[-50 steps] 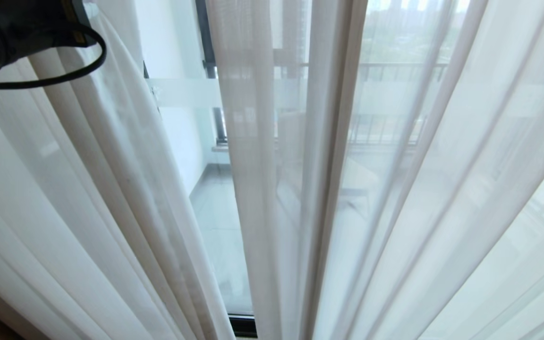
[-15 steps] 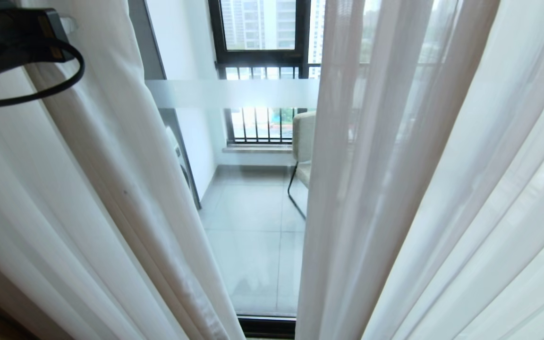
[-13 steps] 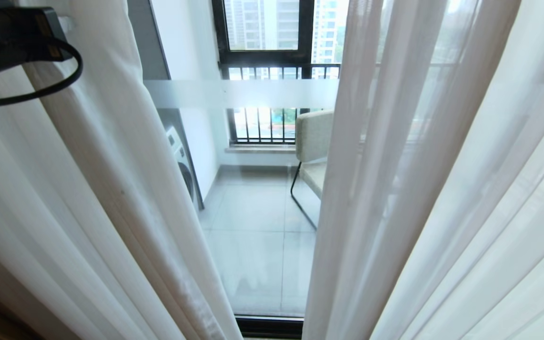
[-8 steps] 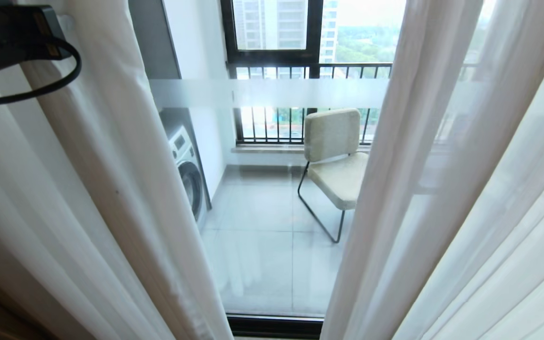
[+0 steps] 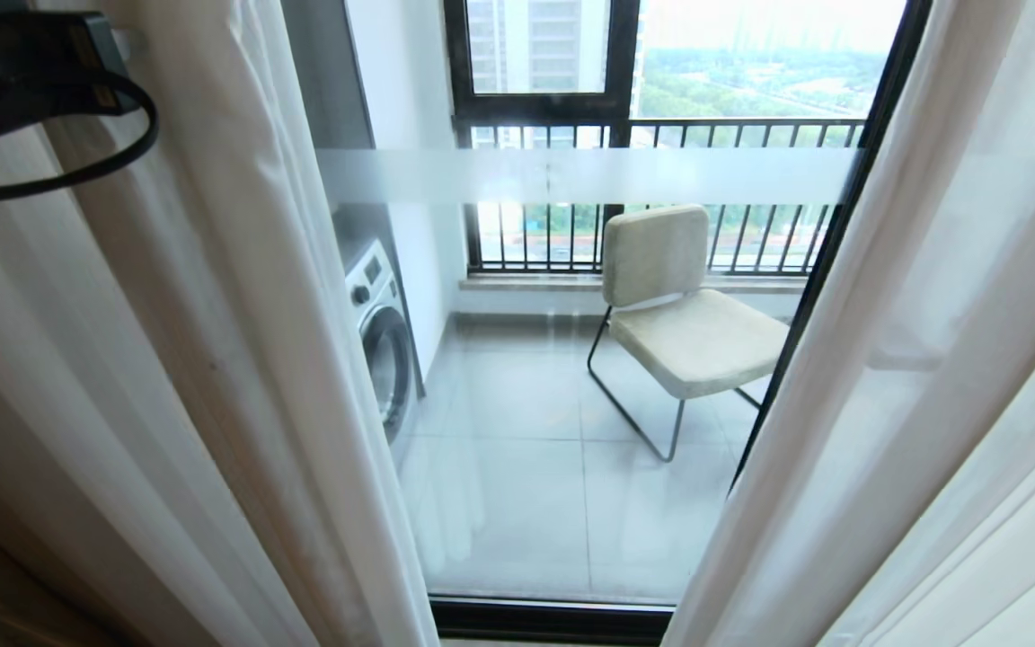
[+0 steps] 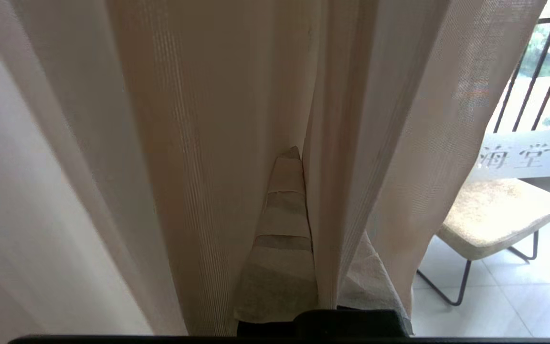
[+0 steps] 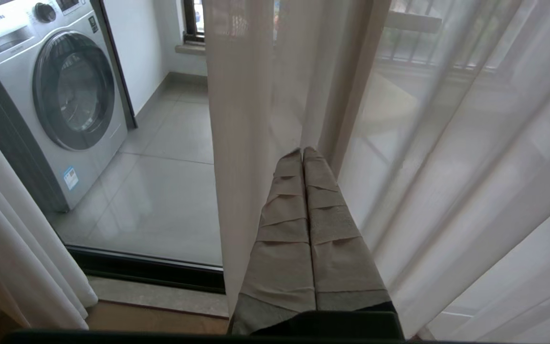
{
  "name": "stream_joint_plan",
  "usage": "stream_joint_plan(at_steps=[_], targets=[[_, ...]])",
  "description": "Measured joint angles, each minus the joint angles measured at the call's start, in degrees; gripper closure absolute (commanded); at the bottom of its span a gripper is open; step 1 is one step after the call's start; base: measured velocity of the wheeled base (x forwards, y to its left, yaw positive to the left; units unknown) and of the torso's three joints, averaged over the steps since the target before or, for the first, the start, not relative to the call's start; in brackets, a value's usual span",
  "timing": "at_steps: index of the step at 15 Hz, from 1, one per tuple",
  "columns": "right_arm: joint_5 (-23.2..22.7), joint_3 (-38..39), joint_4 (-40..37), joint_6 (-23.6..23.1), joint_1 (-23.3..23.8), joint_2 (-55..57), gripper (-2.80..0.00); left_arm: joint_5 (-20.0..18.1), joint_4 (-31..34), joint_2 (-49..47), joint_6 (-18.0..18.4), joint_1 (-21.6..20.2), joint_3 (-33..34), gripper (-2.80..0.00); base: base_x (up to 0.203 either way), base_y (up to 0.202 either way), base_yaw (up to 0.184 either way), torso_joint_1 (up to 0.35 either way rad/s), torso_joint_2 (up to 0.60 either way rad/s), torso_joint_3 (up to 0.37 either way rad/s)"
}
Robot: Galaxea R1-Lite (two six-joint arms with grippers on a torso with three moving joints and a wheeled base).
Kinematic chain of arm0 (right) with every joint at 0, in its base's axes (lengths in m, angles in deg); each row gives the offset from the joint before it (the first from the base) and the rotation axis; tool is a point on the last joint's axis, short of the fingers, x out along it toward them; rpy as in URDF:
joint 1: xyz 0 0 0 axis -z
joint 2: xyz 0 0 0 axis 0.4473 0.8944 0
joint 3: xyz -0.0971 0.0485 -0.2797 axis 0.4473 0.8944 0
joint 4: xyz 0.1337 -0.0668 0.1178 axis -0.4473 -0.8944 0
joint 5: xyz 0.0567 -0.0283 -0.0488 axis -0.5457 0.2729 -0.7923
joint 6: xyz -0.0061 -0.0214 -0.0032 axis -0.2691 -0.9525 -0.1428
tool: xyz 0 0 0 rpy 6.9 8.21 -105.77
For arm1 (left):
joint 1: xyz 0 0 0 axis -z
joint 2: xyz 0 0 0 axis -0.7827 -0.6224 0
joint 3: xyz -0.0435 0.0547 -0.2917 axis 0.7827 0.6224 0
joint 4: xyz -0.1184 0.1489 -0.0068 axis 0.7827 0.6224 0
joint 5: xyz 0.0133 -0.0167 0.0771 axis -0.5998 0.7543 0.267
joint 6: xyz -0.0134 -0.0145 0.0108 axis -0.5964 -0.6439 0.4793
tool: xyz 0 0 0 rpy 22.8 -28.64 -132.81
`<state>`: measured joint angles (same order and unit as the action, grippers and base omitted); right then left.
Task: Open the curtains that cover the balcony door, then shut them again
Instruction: Pull the inner curtains open on both sides
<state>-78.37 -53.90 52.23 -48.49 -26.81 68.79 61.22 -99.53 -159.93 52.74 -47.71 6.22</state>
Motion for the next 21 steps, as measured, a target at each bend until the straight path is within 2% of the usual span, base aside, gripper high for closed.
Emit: stream_joint_plan(at_steps=[2,17,21], targets=[[0.01,0.00,0.02,0.00,0.00,0.00,0.00,0.05,-0.04,-0.09,-0.85,-0.11,0.00,0.00,0.000,0.190,0.001,0.002,0.00,-0.001],[0.00,0.00,0.02,-0.02,0.00,0.00,0.00,0.14,0.04,-0.38,-0.91,-0.01,0.17,0.00,0.000,0.188,-0.001,0.002,0.00,0.002],[0.00,0.00,0.02,-0.04,0.01,0.00,0.00,0.40,0.14,-0.30,-0.88,-0.22,0.17,0.00,0.000,0.061,0.001,0.002,0.00,0.004]])
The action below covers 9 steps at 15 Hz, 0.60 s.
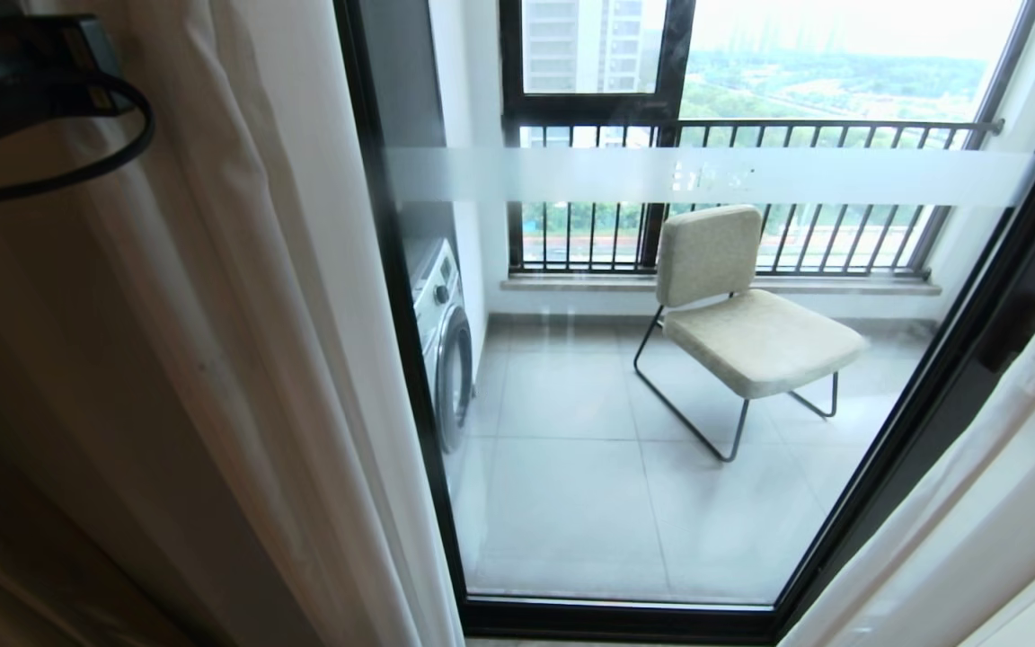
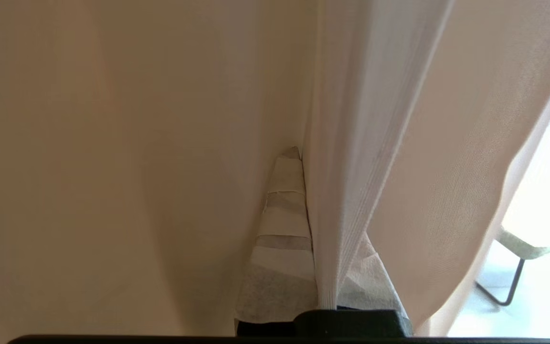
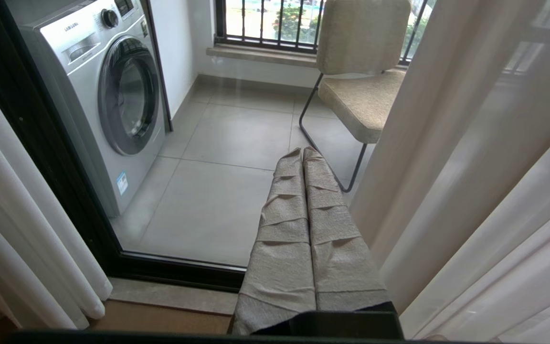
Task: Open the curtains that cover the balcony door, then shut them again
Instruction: Pull the inner curtains open on both sides
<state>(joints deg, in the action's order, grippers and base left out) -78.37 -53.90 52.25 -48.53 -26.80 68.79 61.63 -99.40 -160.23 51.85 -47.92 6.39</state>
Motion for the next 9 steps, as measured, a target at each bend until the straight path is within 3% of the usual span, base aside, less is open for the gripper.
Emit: stream_joint_plan(at_steps=[5,9], targets=[[-0.02,0.00,-0.03,0.02,0.00,0.00,0.00,0.30,-0.09,-0.10,-0.11,-2.11,-0.41,0.00,0.000,0.000,0.000,0.000,0.00,0.000],[-0.01,0.00,-0.01,0.01,-0.01,0.00,0.00,-0.06,-0.30,-0.13,-1.61,-6.09,-0.63,0.00,0.000,0.000,0.000,0.000,0.00,0.000]])
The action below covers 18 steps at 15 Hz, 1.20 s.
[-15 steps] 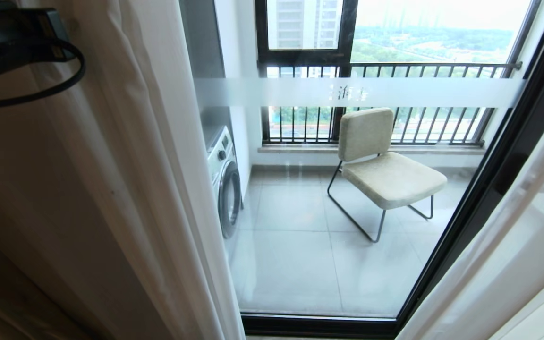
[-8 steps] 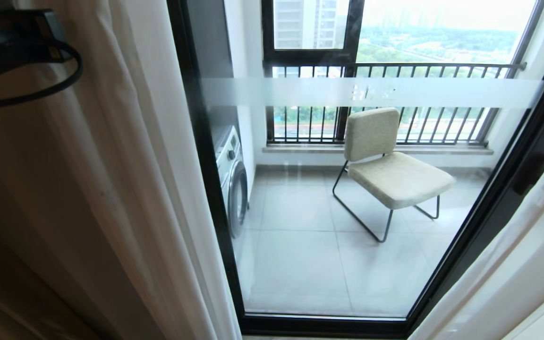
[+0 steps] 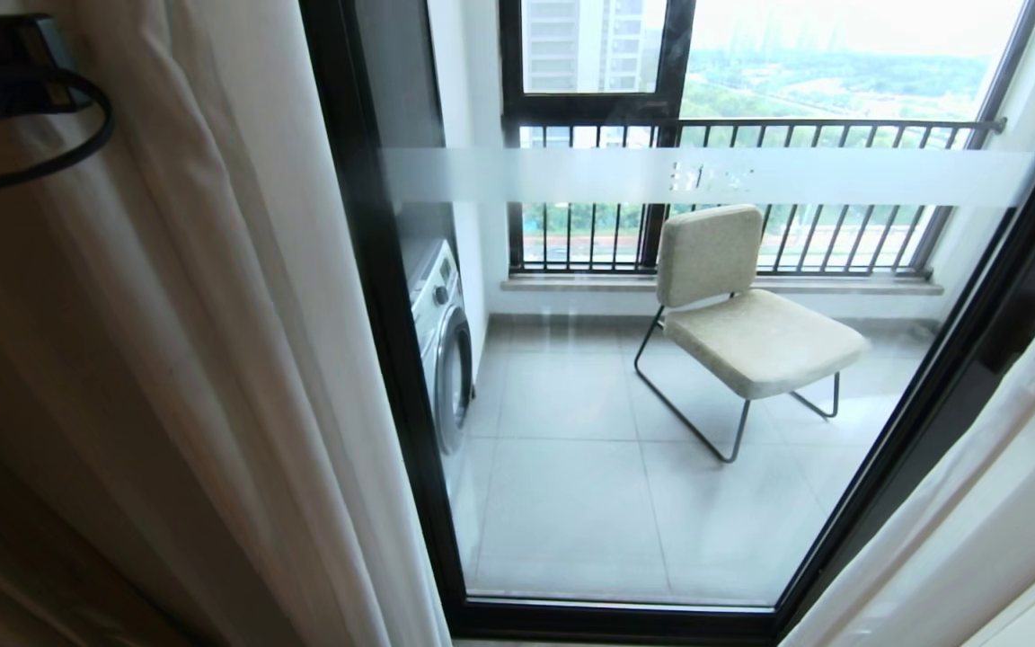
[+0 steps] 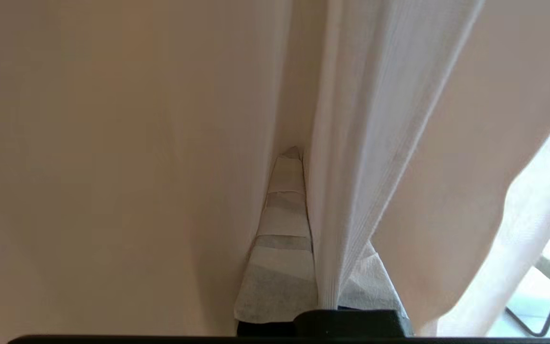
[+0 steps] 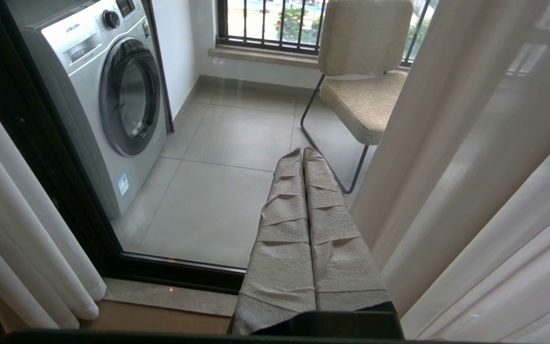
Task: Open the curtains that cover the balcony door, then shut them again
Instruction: Pull the inner curtains open on both sides
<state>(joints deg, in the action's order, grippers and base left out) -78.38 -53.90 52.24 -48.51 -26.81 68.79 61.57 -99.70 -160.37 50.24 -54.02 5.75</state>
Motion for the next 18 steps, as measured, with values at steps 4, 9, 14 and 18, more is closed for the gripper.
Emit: stream_joint_plan(at_steps=[4,9,14,18], targets=[[0.01,0.00,0.01,-0.02,0.00,0.00,0.00,-0.35,-0.24,-0.50,-1.24,-5.18,-0.06,0.00,0.000,0.000,0.000,0.000,0.00,0.000],[0.01,0.00,-0.01,0.02,0.00,0.00,0.00,-1.51,-0.07,-2.71,-2.19,-10.78,-1.51,0.00,0.000,0.000,0.000,0.000,0.00,0.000],[0.02,0.00,0.01,0.01,0.00,0.00,0.00,-5.80,0.04,-5.60,-3.06,-18.68,-4.79,0.00,0.000,0.000,0.000,0.000,0.00,0.000],[0.00,0.00,-0.01,0.02,0.00,0.00,0.00,-9.29,0.33,-8.24,-4.02,-27.18,-8.72,0.00,0.000,0.000,0.000,0.000,0.00,0.000]])
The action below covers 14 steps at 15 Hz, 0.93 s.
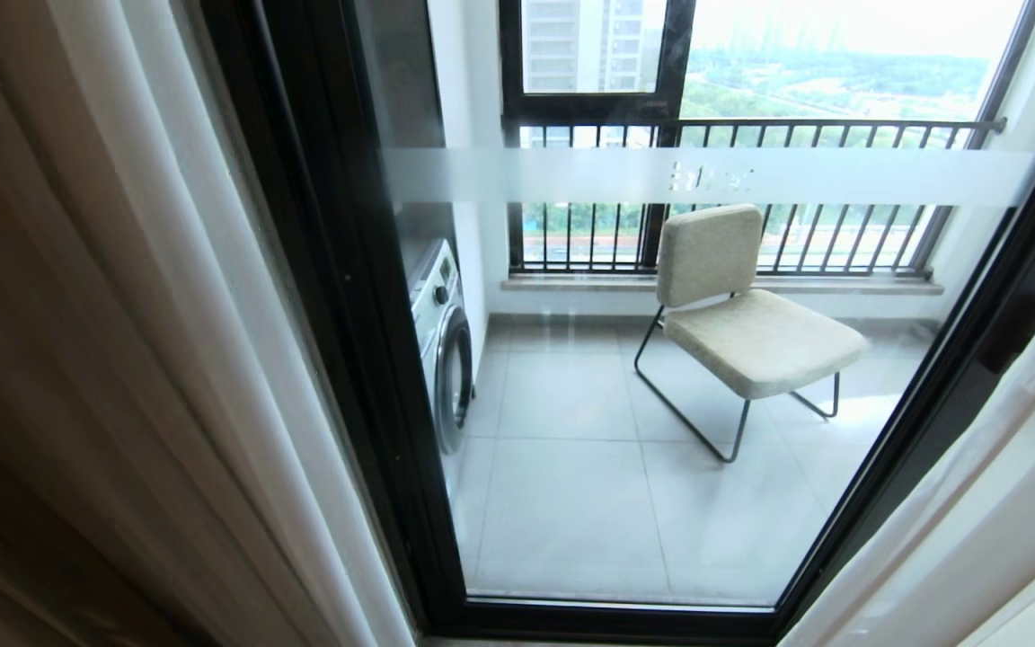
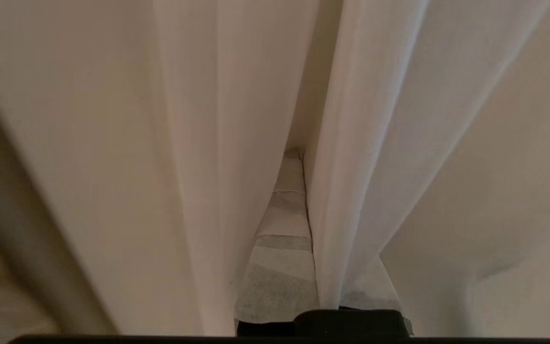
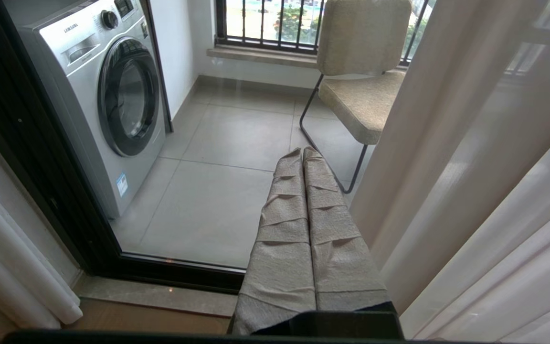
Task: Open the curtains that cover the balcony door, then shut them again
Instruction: Pull the inner curtains open on both sides
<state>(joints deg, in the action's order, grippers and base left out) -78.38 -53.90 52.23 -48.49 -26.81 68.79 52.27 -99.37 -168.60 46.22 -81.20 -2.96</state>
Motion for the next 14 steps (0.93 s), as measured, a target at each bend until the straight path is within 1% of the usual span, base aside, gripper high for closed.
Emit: stream_joint_plan(at_steps=[2,6,11,14], targets=[[0.02,0.00,0.02,-0.02,0.02,0.00,0.00,-0.84,-0.13,-1.48,-0.23,-3.93,-1.68,0.00,0.000,0.000,0.000,0.000,0.00,0.000],[0.01,0.00,0.00,-0.02,0.00,0.00,0.00,-4.45,-0.64,-4.29,-1.27,-11.16,-2.80,0.00,0.000,0.000,0.000,0.000,0.00,0.000],[0.01,0.00,0.00,-0.01,0.00,0.00,0.00,-6.90,-0.87,-8.82,-1.35,-20.48,-5.55,0.00,0.000,0.000,0.000,0.000,0.00,0.000],[0.02,0.00,0.02,-0.02,0.01,0.00,0.00,-7.73,-1.04,-11.66,-1.35,-24.97,-7.31,0.00,0.000,0.000,0.000,0.000,0.00,0.000]])
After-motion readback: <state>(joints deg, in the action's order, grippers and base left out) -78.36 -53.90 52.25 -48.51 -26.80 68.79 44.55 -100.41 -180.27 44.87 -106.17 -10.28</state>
